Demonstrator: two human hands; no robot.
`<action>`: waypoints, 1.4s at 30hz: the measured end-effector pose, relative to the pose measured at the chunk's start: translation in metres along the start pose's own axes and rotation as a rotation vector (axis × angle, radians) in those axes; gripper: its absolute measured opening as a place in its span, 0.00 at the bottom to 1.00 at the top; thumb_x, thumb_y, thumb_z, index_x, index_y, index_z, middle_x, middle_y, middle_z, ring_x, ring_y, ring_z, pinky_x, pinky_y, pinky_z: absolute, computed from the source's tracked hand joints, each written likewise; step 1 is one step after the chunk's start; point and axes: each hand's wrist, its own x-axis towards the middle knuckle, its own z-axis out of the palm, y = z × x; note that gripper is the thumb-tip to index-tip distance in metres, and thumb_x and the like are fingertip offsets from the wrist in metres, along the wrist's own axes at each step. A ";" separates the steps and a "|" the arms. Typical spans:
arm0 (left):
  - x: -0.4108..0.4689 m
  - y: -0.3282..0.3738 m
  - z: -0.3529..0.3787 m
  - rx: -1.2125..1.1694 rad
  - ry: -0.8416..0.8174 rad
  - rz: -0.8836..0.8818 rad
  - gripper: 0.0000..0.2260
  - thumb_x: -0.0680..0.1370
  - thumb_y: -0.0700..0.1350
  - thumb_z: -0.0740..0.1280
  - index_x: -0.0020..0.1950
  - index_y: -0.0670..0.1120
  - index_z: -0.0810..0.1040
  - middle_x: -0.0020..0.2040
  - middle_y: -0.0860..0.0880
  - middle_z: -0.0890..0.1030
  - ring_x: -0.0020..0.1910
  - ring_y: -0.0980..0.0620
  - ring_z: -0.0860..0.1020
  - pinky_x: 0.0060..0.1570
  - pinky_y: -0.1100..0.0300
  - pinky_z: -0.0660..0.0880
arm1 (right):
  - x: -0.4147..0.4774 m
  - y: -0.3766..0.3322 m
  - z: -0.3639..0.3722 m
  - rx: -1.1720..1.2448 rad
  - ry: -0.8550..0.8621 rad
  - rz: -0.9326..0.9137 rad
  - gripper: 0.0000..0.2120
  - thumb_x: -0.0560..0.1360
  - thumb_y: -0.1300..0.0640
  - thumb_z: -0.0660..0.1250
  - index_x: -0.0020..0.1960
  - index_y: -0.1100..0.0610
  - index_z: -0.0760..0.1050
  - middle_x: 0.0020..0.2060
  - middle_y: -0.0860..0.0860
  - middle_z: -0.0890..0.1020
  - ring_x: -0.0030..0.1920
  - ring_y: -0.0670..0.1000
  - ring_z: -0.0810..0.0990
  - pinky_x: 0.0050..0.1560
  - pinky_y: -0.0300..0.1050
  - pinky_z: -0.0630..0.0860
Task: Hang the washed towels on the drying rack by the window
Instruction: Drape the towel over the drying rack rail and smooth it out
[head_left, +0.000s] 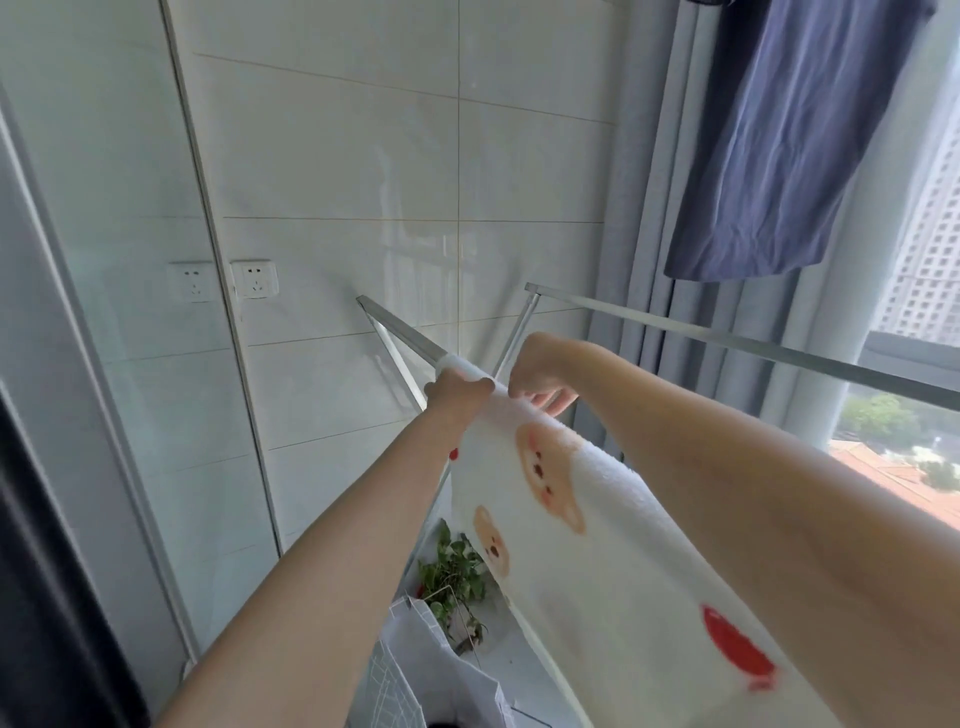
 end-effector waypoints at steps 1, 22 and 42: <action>-0.007 0.000 0.001 0.029 0.009 -0.010 0.27 0.75 0.48 0.67 0.72 0.42 0.64 0.68 0.42 0.67 0.64 0.41 0.72 0.63 0.47 0.73 | -0.010 0.002 -0.003 -0.026 -0.035 0.031 0.15 0.77 0.63 0.65 0.62 0.66 0.73 0.56 0.60 0.81 0.55 0.58 0.82 0.55 0.54 0.81; -0.227 -0.012 0.083 0.399 -0.441 0.810 0.08 0.74 0.54 0.66 0.38 0.52 0.78 0.36 0.54 0.80 0.45 0.46 0.81 0.45 0.55 0.76 | -0.269 0.121 -0.019 0.046 -0.134 0.387 0.24 0.71 0.48 0.72 0.63 0.58 0.77 0.58 0.56 0.82 0.60 0.57 0.81 0.66 0.54 0.74; -0.239 -0.030 0.097 0.576 -0.290 0.997 0.22 0.81 0.52 0.54 0.27 0.49 0.65 0.33 0.47 0.76 0.48 0.41 0.75 0.68 0.51 0.61 | -0.461 0.257 -0.075 -0.235 0.767 0.810 0.19 0.74 0.57 0.66 0.63 0.62 0.76 0.61 0.63 0.78 0.61 0.62 0.77 0.58 0.48 0.75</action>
